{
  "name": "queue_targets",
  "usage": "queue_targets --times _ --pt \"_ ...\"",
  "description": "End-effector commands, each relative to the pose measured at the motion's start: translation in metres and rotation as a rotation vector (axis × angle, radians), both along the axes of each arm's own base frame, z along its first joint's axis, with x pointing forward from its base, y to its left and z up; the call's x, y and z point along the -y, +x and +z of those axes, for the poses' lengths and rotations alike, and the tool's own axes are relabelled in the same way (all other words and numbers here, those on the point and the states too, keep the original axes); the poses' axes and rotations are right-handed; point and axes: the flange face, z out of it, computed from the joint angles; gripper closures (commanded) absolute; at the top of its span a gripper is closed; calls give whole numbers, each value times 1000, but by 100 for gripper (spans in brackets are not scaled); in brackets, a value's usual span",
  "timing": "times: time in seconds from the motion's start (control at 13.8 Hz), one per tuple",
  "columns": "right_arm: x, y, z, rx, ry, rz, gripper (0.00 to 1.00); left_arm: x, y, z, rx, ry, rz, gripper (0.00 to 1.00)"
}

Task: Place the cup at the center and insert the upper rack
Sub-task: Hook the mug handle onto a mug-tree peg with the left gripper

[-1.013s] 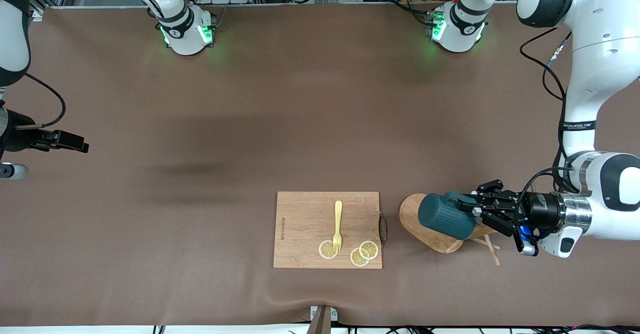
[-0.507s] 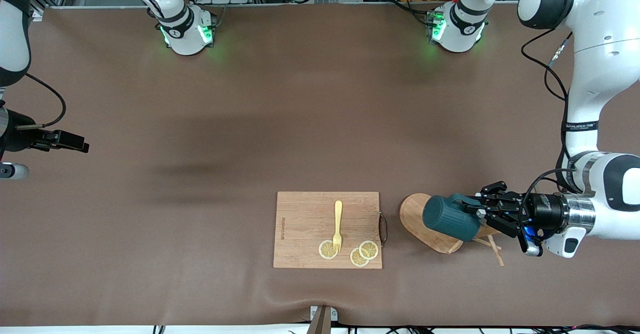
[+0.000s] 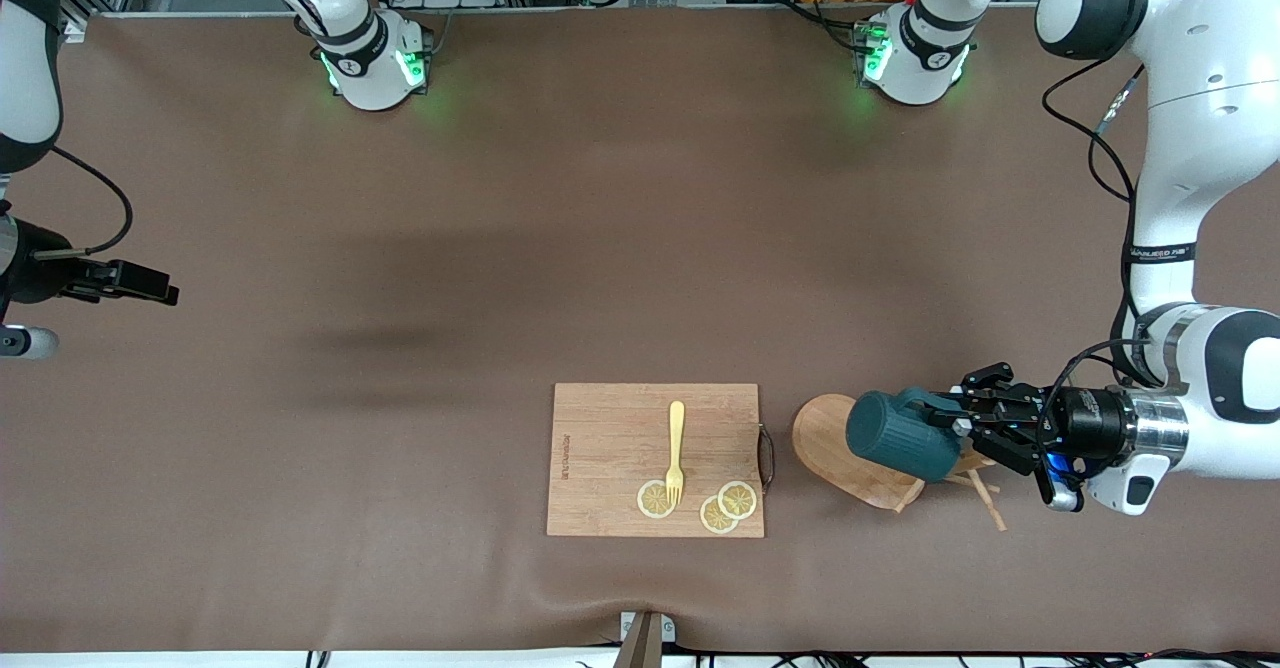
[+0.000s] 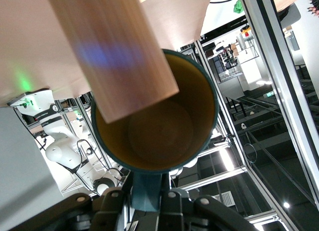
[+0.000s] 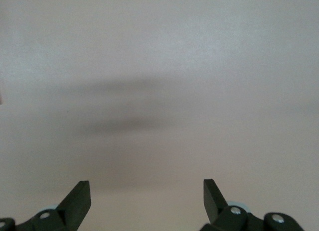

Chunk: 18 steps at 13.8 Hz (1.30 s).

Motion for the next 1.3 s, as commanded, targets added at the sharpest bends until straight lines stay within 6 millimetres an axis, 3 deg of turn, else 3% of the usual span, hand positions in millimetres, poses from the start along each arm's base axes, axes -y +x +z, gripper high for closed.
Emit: queue_targets --times 0.0,0.8,1.23 --pt "-2 -4 3 1 9 -8 0 0 -2 5 -24 -9 -5 100" --pt "-2 -4 1 -2 9 -8 0 -11 -3 -13 -16 6 10 100" --pt "-2 -4 0 -3 9 -9 0 -26 -7 -40 -4 1 32 100"
